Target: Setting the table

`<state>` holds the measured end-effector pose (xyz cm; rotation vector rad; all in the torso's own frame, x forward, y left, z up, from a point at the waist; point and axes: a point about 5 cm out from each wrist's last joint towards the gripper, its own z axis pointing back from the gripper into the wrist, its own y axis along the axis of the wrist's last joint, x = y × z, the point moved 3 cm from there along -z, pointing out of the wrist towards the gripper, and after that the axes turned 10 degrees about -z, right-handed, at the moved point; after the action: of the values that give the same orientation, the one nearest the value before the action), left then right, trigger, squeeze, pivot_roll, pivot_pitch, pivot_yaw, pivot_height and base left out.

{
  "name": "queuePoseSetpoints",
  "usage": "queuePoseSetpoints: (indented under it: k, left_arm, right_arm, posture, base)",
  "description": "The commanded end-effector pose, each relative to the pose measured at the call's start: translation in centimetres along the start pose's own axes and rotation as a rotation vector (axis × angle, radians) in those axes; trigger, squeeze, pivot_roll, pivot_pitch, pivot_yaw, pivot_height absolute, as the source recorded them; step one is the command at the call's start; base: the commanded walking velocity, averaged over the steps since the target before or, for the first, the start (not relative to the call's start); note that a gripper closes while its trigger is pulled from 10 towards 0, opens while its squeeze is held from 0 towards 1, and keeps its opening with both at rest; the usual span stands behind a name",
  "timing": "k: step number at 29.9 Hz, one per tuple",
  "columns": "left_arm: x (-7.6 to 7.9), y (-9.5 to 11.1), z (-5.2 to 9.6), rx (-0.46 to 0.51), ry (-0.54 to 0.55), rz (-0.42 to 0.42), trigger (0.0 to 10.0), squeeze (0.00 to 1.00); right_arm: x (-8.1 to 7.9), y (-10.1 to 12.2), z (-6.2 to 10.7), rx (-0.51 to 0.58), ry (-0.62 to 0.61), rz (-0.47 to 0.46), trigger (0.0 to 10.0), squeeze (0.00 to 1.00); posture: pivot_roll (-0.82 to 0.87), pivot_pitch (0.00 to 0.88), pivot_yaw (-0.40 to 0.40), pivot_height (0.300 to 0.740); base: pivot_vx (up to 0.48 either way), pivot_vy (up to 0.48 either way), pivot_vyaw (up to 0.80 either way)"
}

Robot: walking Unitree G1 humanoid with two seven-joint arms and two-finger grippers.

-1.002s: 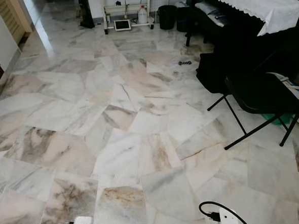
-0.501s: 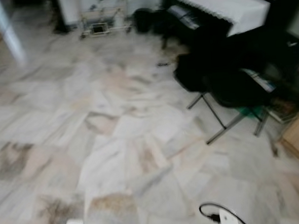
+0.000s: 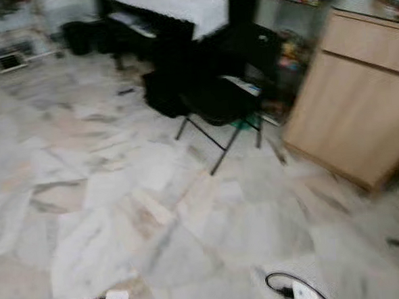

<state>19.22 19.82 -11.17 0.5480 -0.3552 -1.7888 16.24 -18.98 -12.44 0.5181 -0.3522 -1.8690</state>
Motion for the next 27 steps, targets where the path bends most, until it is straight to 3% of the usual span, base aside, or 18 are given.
queuePoseSetpoints:
  k: [1,9,13,14,15,19,27]
  left_arm:
    - [-1.3,-1.6,0.3,-0.043,0.019,-0.010,10.0,0.00]
    - [-3.8,-2.1,0.7,-0.048,0.045,-0.011,10.0,0.00]
    - [-3.2,-1.9,0.6,-0.044,0.038,-0.014,10.0,0.00]
    - [-2.7,-1.8,0.5,-0.043,0.033,-0.015,10.0,0.00]
    - [-1.3,-1.5,0.3,-0.039,0.019,-0.020,10.0,0.00]
    - [-0.7,-1.4,0.3,-0.036,0.010,-0.022,10.0,0.00]
    - [-1.5,-1.7,0.4,-0.044,0.016,-0.030,10.0,0.00]
  right_arm:
    - [-0.6,-0.5,0.0,-0.013,0.012,-0.002,10.0,0.00]
    - [-0.7,-0.6,0.0,-0.015,0.013,0.001,10.0,0.00]
    - [-0.7,-0.7,0.0,-0.016,0.013,0.001,10.0,0.00]
    - [-0.7,-0.7,0.0,-0.017,0.013,0.001,10.0,0.00]
    - [-0.6,-0.8,0.0,-0.018,0.013,0.002,10.0,0.00]
    - [-0.5,-0.9,0.0,-0.019,0.011,0.002,10.0,0.00]
    - [-0.3,-1.1,0.1,-0.023,0.008,0.003,10.0,0.00]
  posture:
    - [0.05,0.009,-0.014,0.740]
    - [0.05,0.002,-0.013,0.740]
    - [0.05,0.000,-0.011,0.740]
    - [0.04,0.000,-0.009,0.740]
    - [0.04,0.000,-0.008,0.740]
    - [0.04,0.000,-0.007,0.740]
    - [0.04,0.000,-0.004,0.740]
  base:
    - [0.000,0.000,-0.79]
    - [0.000,0.000,-0.79]
    - [0.000,0.000,-0.79]
    - [0.000,0.000,-0.79]
    - [0.000,0.000,-0.79]
    - [0.000,0.000,-0.79]
    - [0.000,0.000,-0.79]
